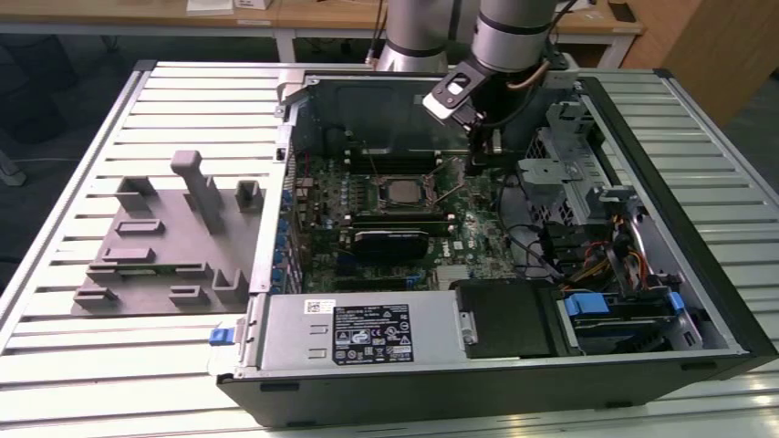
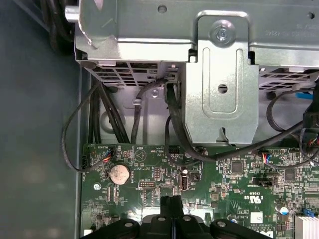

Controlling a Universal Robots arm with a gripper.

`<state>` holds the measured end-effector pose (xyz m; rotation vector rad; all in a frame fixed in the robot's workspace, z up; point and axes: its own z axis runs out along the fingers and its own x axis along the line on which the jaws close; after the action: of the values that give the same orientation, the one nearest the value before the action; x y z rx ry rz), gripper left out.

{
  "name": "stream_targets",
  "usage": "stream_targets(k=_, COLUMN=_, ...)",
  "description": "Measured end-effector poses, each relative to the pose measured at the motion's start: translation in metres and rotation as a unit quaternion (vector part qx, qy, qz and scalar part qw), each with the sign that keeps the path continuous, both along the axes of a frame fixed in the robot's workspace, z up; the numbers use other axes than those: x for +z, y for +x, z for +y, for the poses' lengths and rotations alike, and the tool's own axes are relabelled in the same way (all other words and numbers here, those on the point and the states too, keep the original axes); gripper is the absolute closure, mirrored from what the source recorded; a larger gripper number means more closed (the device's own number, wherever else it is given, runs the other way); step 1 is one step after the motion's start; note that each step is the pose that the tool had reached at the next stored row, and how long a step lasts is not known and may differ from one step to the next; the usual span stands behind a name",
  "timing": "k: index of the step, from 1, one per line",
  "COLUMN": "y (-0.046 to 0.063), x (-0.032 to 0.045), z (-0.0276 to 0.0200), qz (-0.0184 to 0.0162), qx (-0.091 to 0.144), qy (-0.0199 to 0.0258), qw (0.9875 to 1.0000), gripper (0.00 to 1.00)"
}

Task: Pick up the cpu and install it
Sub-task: 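Close the cpu cover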

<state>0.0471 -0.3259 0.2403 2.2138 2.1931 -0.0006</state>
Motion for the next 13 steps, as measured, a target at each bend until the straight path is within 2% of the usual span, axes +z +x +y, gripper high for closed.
stream_targets(k=13, y=-0.021, x=0.0000, z=0.0000, qz=0.0000, qx=0.000, qy=0.0000, qw=1.0000, gripper=0.89)
